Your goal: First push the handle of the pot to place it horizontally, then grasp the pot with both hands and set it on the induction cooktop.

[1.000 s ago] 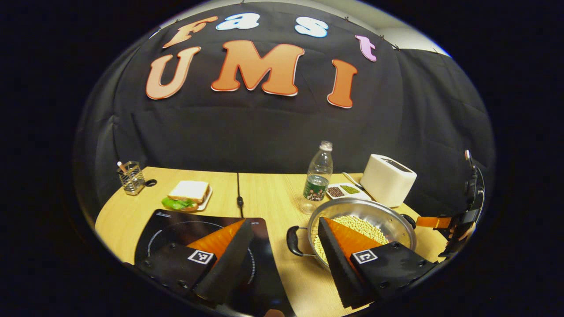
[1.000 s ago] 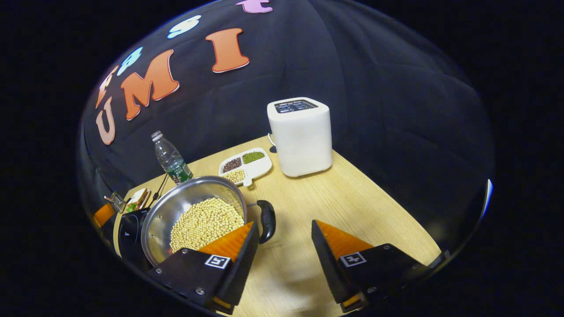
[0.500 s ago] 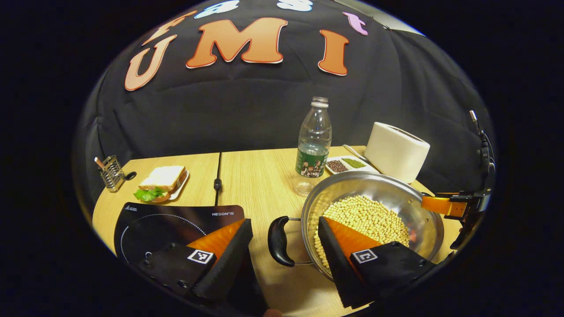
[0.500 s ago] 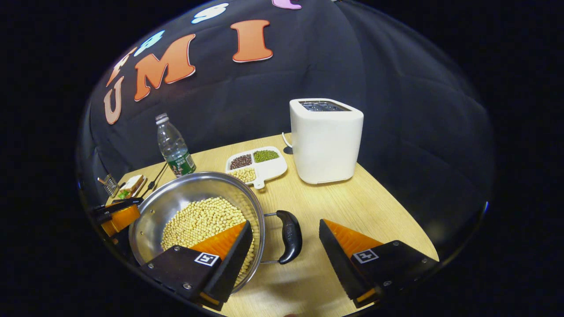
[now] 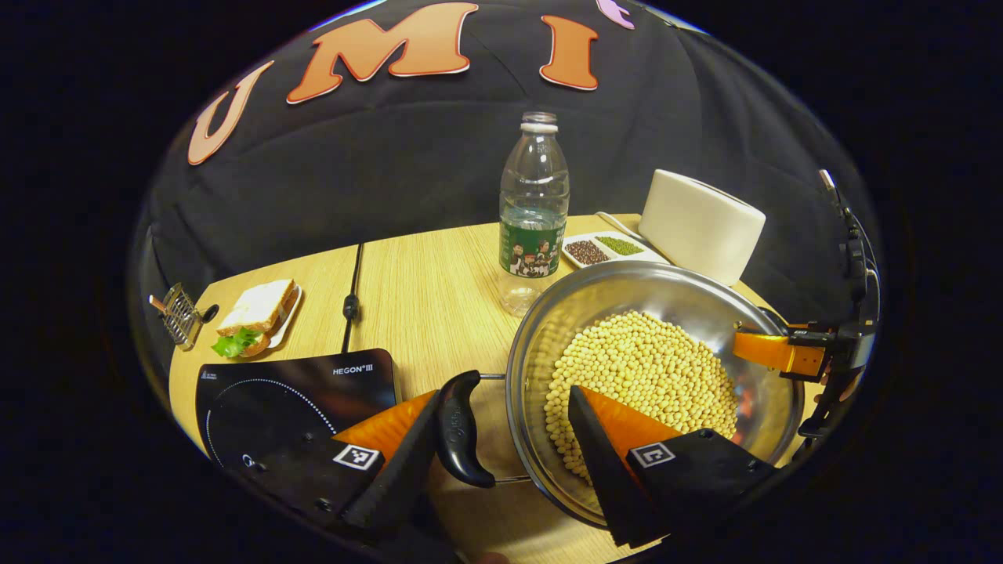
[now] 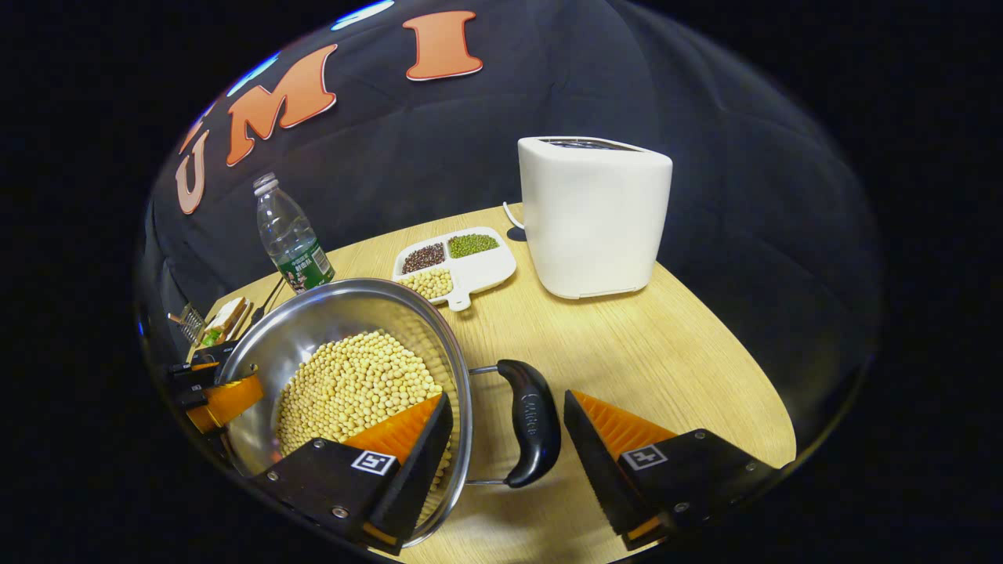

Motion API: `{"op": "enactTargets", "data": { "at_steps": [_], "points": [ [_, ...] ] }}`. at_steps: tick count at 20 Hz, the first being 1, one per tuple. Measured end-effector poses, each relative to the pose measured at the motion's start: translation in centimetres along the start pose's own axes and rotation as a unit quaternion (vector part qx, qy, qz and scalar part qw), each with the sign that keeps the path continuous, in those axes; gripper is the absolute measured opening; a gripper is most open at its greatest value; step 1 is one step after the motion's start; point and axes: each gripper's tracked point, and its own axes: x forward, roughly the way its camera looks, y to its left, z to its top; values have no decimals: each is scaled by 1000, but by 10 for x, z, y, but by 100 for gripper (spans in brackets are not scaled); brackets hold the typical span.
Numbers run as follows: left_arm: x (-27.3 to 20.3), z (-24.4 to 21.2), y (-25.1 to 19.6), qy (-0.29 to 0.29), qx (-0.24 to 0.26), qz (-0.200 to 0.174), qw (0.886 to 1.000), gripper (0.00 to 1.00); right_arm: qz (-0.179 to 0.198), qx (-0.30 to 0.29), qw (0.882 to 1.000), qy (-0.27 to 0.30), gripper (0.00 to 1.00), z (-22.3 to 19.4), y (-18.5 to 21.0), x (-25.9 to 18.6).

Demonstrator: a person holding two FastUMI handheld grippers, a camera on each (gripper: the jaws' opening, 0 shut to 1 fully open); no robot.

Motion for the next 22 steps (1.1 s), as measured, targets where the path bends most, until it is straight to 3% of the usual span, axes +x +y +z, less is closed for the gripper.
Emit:
{"op": "enactTargets", "data": {
  "at_steps": [2,3,5,6,9,13,15,16,17,18,20,21,22],
  "points": [
    [4,-2,7,11,12,14,1000,100,-2,-5,1000,13,77,-4,0,4],
    [7,-5,15,22,18,30,999,94,0,4,1000,15,67,-2,2,2],
    [9,-5,14,29,0,30,999,72,14,27,999,26,62,-3,4,3],
    [7,-5,13,44,1,33,998,72,16,37,999,29,60,-3,4,2],
    [4,-11,10,59,-8,33,998,61,11,46,998,31,51,-6,3,-1],
    [-15,-12,11,63,-17,28,997,58,11,49,998,31,49,-6,10,-20],
    [-27,0,17,44,-15,30,998,61,15,54,998,16,48,4,16,-35],
    [-36,7,21,33,-13,33,999,58,19,53,998,10,48,10,21,-42],
    [-46,14,24,26,-10,35,999,64,21,53,998,4,48,15,26,-52],
    [-56,20,28,20,-11,36,999,64,23,52,998,-2,48,20,31,-60],
    [-78,25,37,15,-16,37,999,57,28,47,998,-11,48,29,45,-79],
    [-88,27,45,14,-18,38,999,64,31,42,999,-13,48,32,53,-88],
    [-97,28,50,11,-21,41,999,58,34,38,999,-16,48,35,59,-97]
  ]
}}
